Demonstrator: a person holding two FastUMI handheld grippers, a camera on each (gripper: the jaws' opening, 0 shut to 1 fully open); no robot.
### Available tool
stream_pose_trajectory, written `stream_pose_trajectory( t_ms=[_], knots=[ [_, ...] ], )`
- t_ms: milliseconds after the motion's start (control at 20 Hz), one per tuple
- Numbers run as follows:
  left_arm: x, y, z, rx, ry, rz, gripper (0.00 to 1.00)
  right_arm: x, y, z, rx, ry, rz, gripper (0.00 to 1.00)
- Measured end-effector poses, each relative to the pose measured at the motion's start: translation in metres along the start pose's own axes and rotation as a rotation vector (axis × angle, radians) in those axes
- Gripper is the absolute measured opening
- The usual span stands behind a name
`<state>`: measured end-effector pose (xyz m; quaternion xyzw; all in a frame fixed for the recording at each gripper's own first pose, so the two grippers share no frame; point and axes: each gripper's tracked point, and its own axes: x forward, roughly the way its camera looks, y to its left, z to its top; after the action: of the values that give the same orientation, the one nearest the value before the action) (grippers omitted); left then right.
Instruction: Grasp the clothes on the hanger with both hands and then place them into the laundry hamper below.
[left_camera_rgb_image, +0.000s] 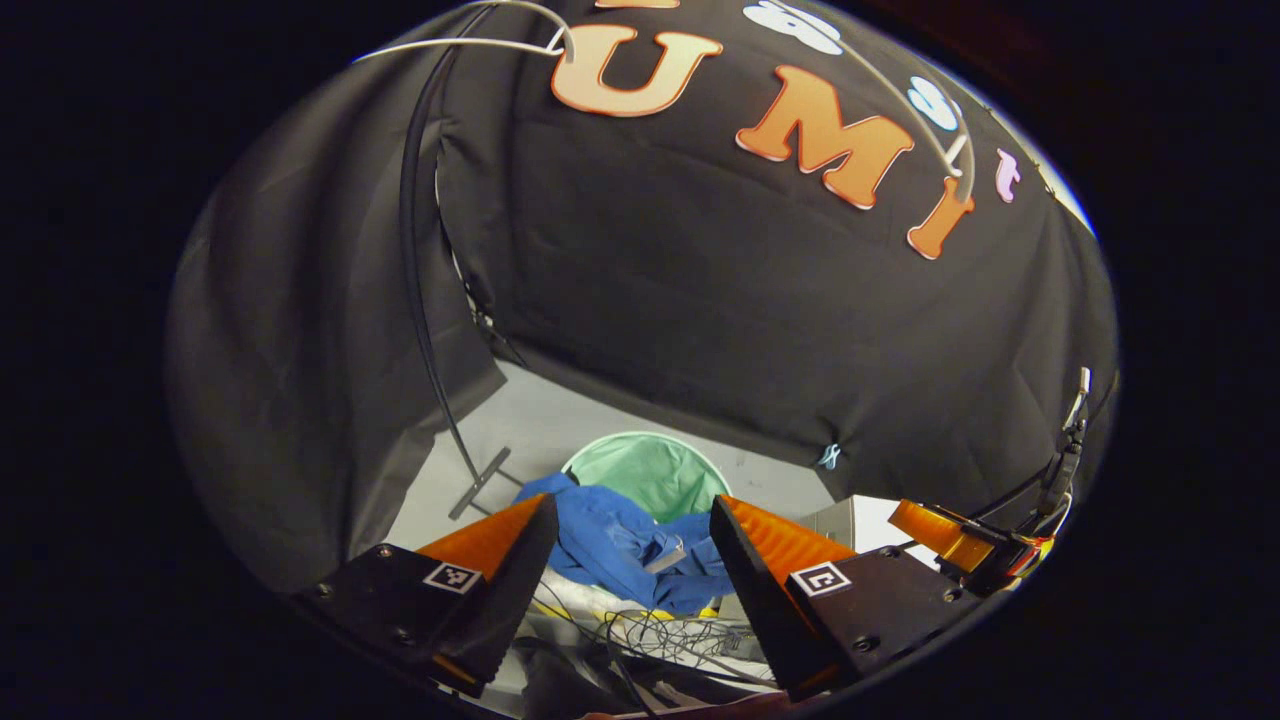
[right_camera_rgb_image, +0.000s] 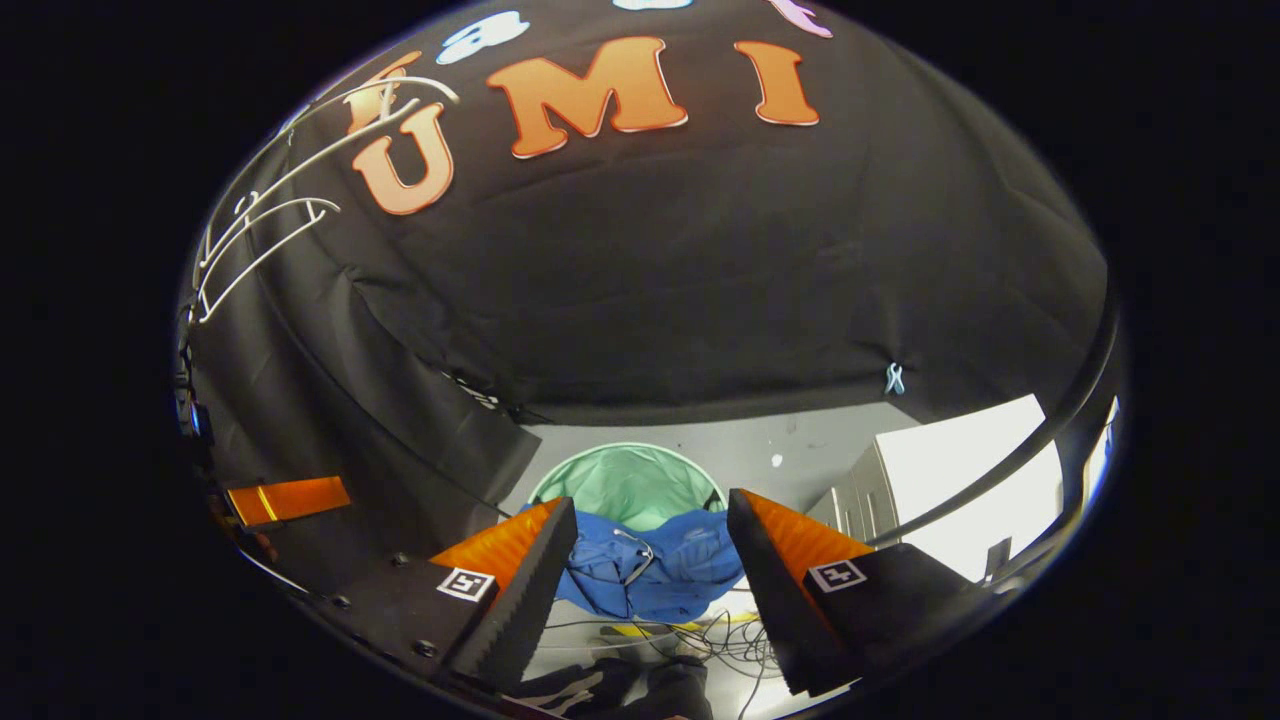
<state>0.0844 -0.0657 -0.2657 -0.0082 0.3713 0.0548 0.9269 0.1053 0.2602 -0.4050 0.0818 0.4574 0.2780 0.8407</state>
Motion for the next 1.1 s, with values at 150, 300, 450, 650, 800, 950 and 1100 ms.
stream_pose_trajectory(
  t_ms=[150,300,450,650,800,950,1100],
  knots=[
    [-0.02,-0.016,0.018,0.034,-0.062,-0.025,0.97,-0.016,0.01,0.02,-0.008,-0.056,0.026,0.98],
    [-0.033,-0.032,0.032,0.058,-0.115,-0.038,0.97,-0.034,0.017,0.038,0.009,-0.105,0.058,0.98],
    [-0.047,-0.05,0.051,0.076,-0.178,-0.049,0.97,-0.053,0.013,0.062,-0.005,-0.179,0.054,0.98],
    [-0.072,-0.081,0.084,0.08,-0.309,-0.087,0.97,-0.089,0.001,0.096,-0.065,-0.291,0.025,0.98],
    [-0.097,-0.102,0.114,0.122,-0.444,-0.103,0.96,-0.113,-0.011,0.11,-0.118,-0.376,-0.021,0.98],
    [-0.126,-0.122,0.148,0.134,-0.603,-0.126,0.97,-0.137,-0.011,0.125,-0.134,-0.451,-0.024,0.98],
    [-0.155,-0.132,0.168,0.112,-0.712,-0.158,0.92,-0.158,-0.012,0.14,-0.135,-0.533,-0.015,0.98]
  ],
)
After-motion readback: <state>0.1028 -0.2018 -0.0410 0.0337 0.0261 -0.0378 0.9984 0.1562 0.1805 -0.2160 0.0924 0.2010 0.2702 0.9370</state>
